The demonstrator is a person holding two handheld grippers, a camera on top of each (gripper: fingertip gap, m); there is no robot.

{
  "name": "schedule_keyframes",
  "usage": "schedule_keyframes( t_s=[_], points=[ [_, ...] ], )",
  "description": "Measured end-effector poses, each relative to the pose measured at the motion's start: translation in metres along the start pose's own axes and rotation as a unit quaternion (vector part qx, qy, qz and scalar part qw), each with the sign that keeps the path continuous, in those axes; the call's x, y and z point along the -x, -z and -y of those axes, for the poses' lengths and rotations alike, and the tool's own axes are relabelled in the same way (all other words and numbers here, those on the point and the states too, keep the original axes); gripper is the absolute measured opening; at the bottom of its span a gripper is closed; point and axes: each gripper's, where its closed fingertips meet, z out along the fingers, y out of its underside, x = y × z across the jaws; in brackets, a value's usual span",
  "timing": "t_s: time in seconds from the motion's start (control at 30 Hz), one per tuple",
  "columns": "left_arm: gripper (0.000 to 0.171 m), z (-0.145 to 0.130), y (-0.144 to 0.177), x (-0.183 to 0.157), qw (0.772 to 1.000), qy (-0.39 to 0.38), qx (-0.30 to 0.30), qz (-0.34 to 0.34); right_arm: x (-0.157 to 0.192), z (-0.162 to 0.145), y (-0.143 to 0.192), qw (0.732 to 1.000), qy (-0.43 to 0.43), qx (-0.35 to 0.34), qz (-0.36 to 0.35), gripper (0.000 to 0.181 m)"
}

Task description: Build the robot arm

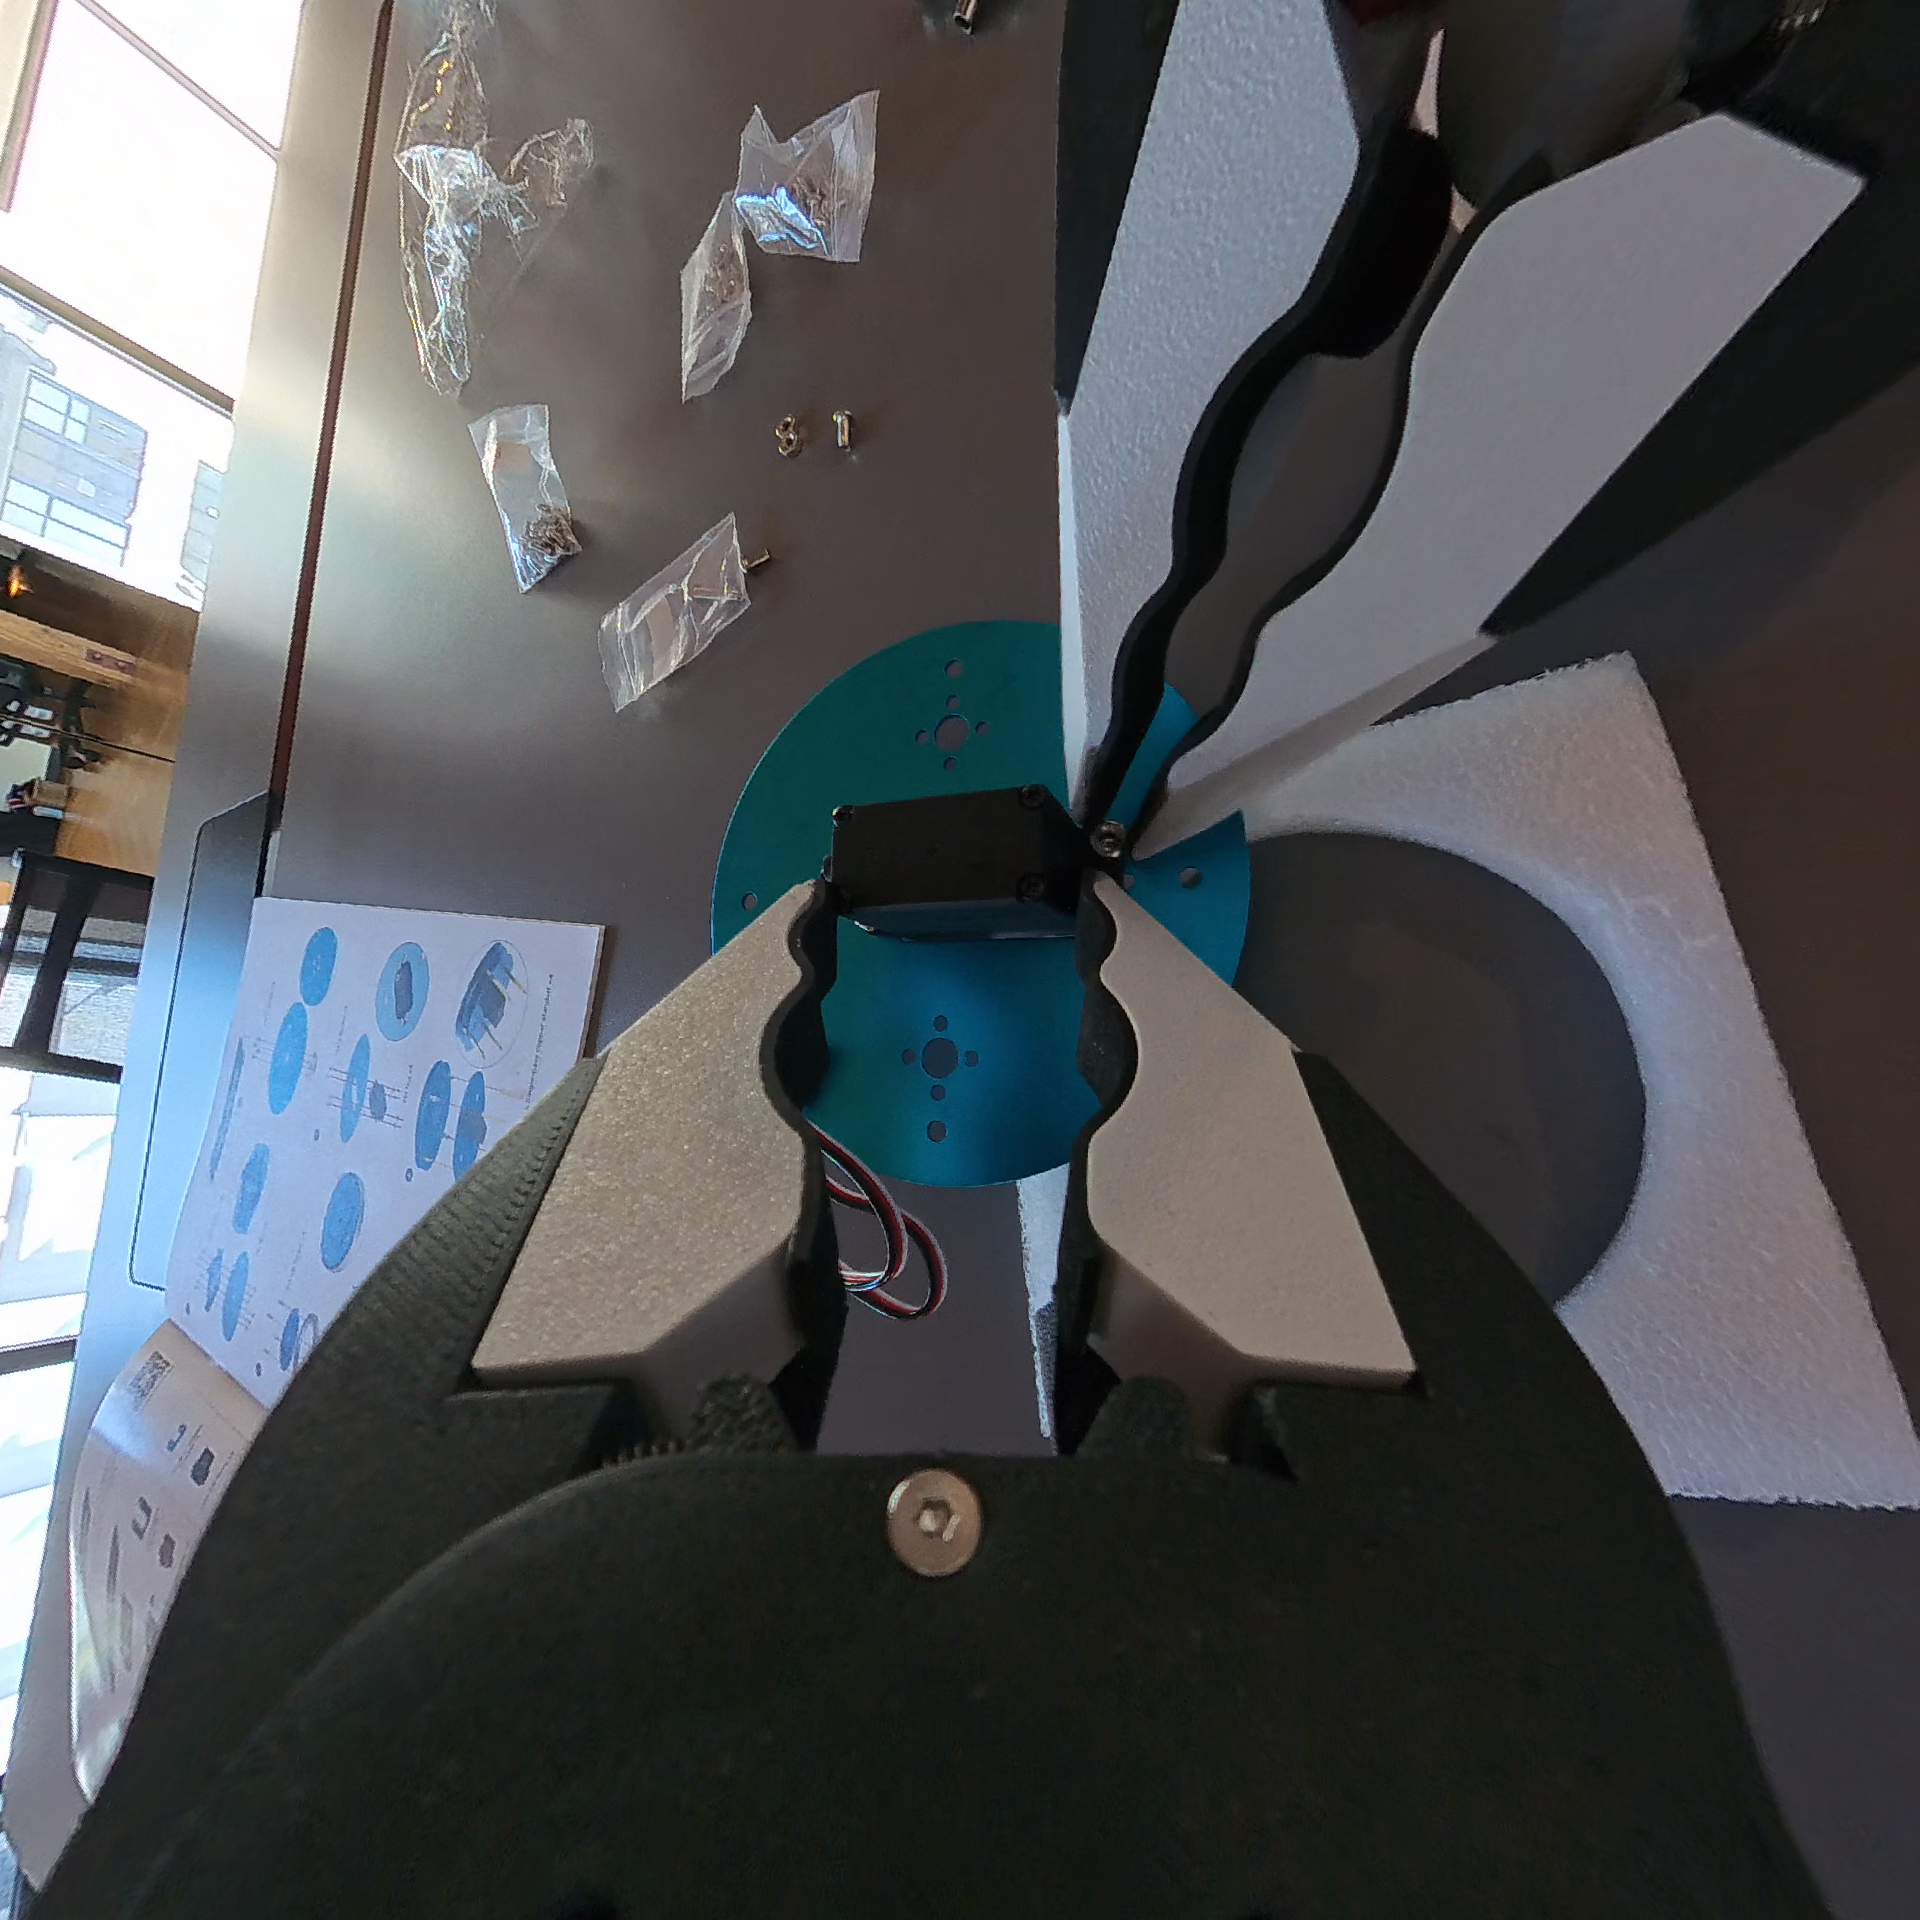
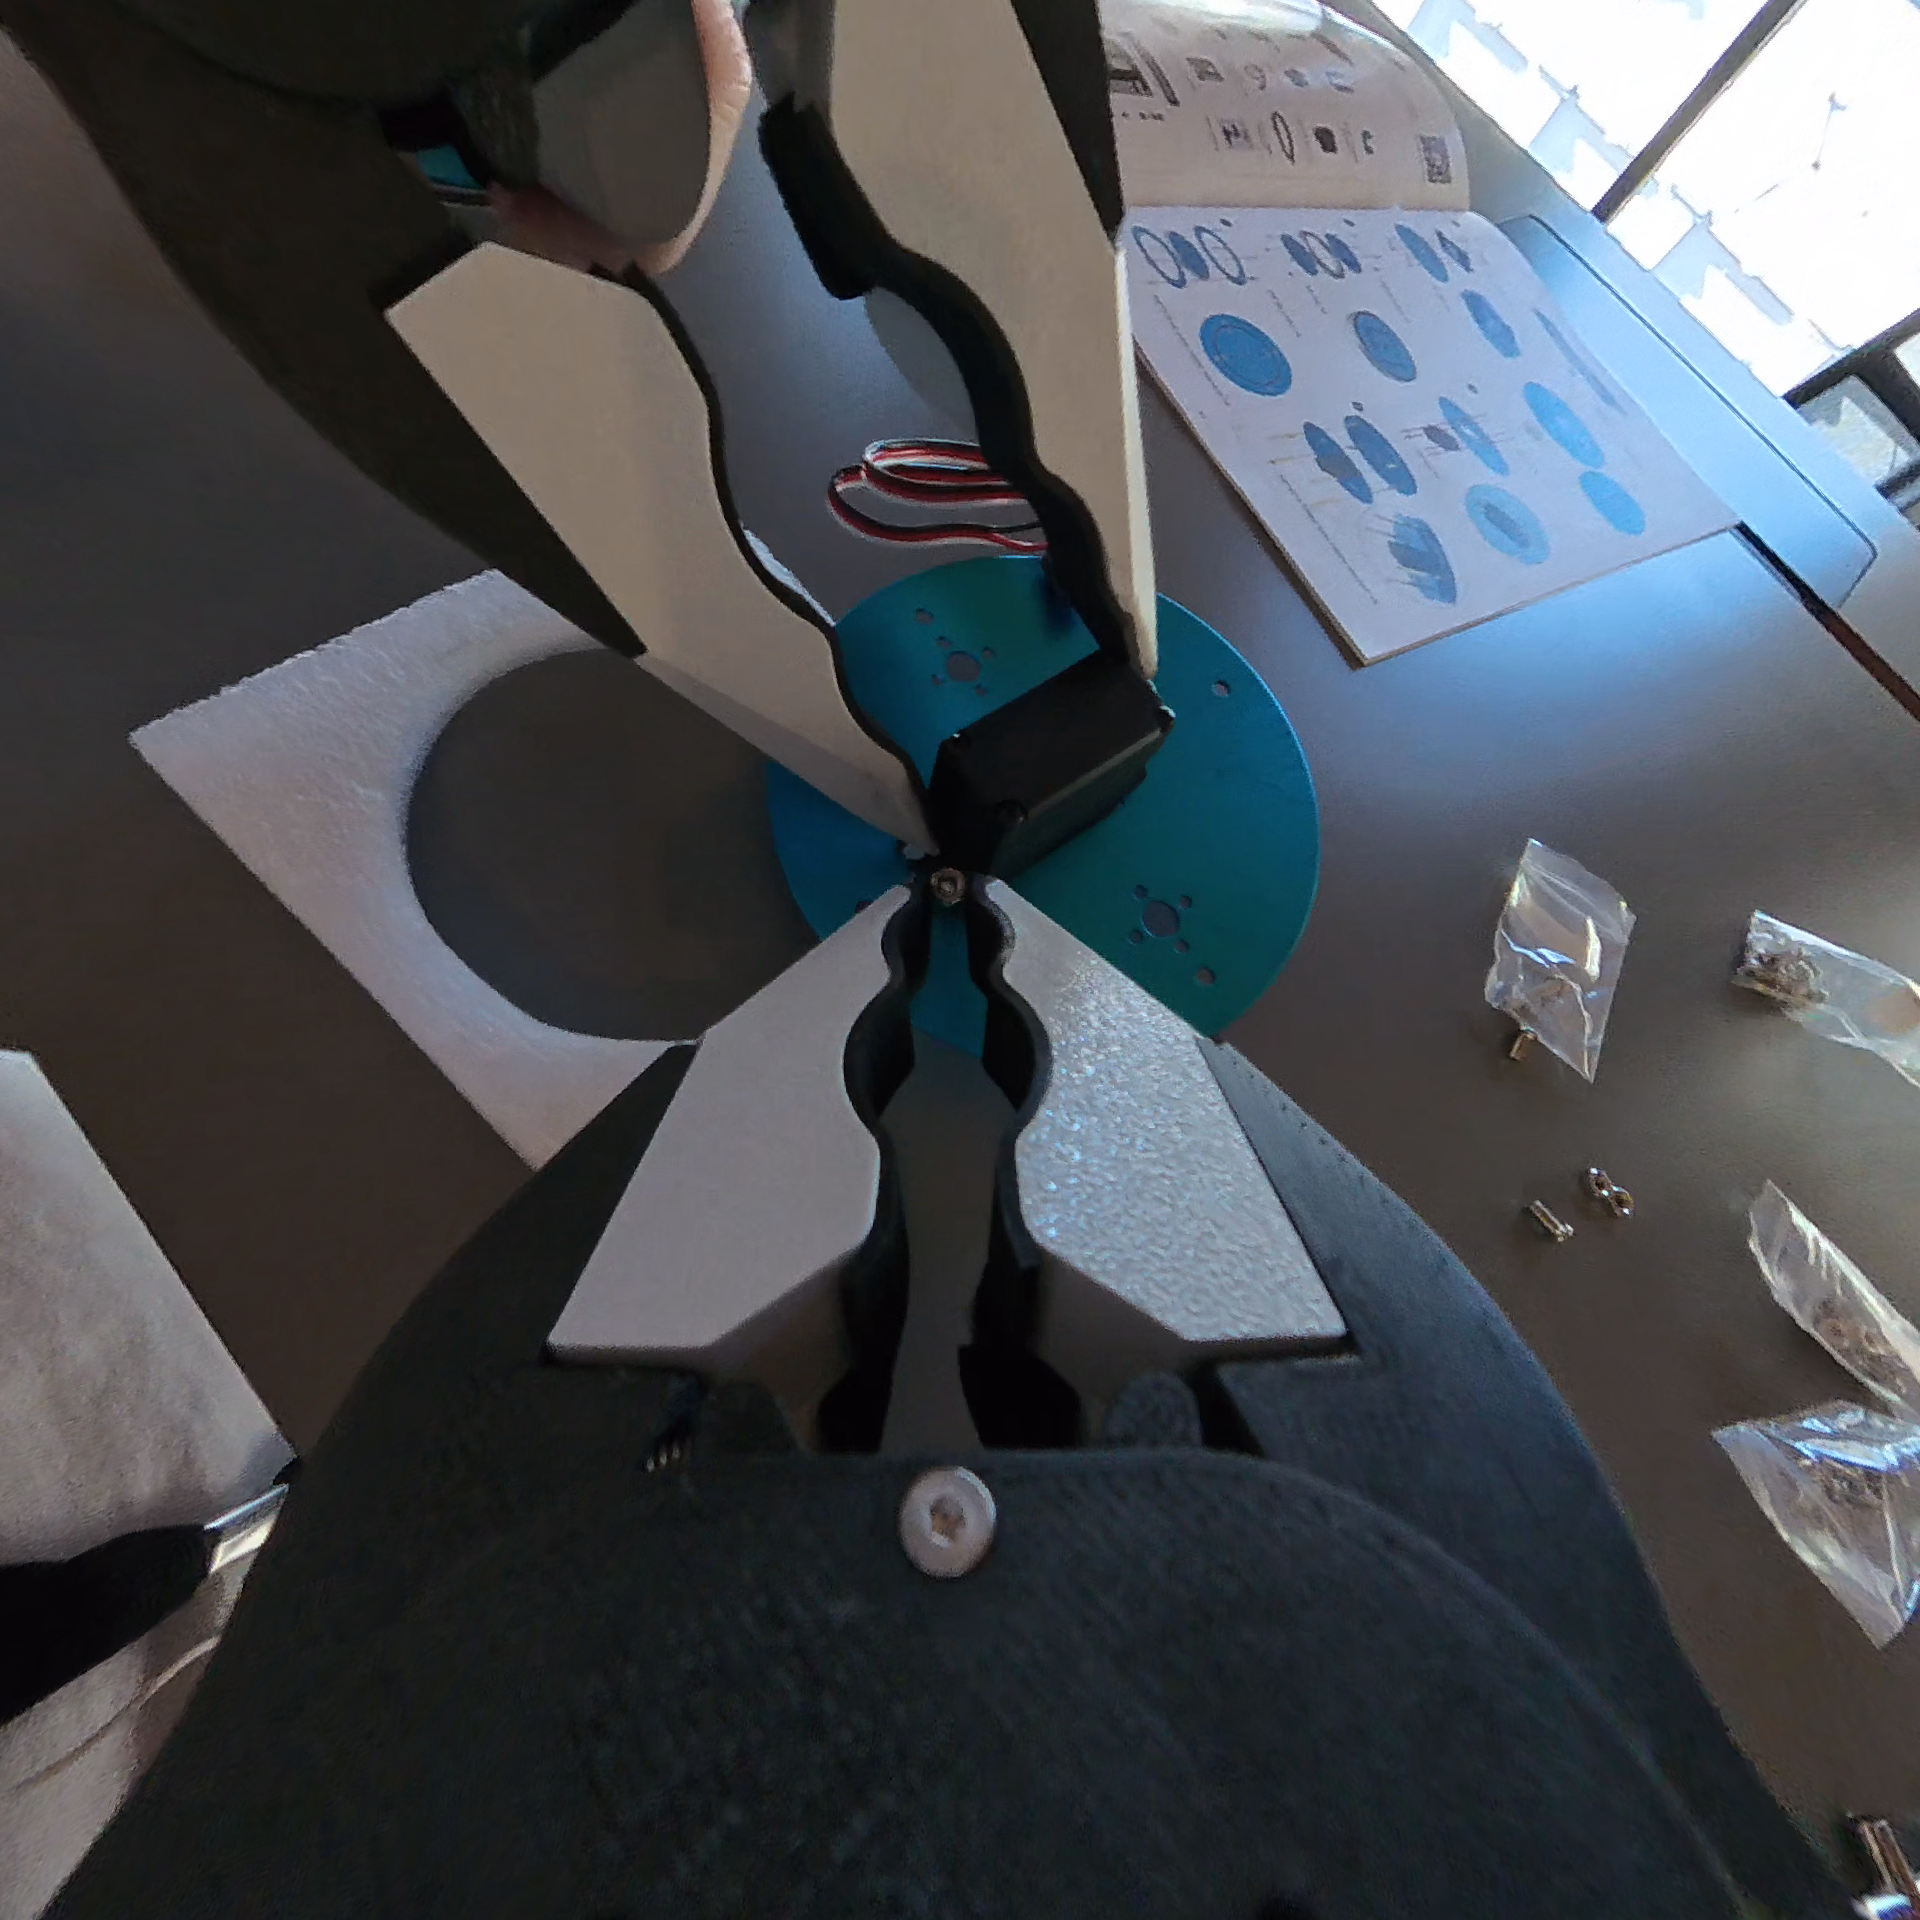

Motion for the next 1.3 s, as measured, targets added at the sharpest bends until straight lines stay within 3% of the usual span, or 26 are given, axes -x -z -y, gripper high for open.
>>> schedule_keyframes(
  t_s=[0.53,0.87,1.3],
  points=[
    [0.046,-0.001,0.000,0.000,1.000,0.008,-0.008,-0.005,-0.002,0.001,-0.001,0.998,-0.050,-0.017,-0.024,0.007],
    [0.046,-0.001,0.000,0.000,1.000,0.012,-0.008,-0.009,-0.002,0.004,0.006,0.998,-0.043,-0.041,-0.023,0.014],
    [0.046,-0.001,0.000,0.000,1.000,0.015,-0.005,-0.011,0.006,-0.002,0.003,0.999,-0.023,-0.015,-0.018,0.007]
  ],
)
